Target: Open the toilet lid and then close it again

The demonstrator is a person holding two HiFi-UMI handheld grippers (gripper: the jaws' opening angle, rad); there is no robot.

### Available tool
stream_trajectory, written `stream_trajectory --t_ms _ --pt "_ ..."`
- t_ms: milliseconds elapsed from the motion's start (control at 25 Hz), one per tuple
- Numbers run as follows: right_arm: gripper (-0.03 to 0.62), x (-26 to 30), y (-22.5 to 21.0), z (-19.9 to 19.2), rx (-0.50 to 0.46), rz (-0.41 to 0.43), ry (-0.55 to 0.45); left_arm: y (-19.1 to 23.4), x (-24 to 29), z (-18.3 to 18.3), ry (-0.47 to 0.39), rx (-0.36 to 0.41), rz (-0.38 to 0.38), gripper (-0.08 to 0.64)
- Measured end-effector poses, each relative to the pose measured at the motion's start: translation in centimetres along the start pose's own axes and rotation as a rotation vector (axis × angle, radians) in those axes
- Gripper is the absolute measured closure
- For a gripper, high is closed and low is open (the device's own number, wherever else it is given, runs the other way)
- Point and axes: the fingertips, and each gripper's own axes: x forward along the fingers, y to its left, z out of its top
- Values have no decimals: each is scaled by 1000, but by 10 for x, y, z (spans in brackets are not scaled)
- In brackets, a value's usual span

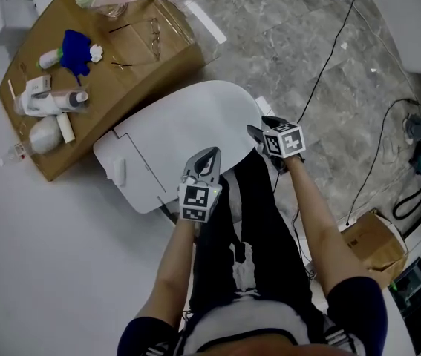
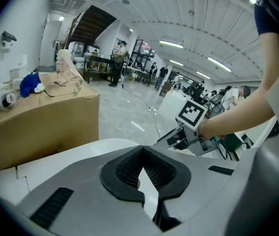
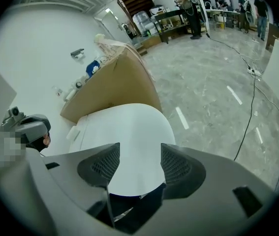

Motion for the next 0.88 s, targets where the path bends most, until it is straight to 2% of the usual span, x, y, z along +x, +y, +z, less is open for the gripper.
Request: stream_trajectory --t_ms 280,400,560,880 --pt "373 30 -37 -8 5 19 74 -4 23 -11 46 -10 -11 554" --pt "373 43 -46 -10 33 43 84 -6 29 -14 60 -24 -15 554" --pt "373 61 -62 -23 75 72 146 -14 37 -21 84 -41 -35 554" --pt "374 90 -85 -54 155 148 223 -22 48 -42 146 -27 -76 554"
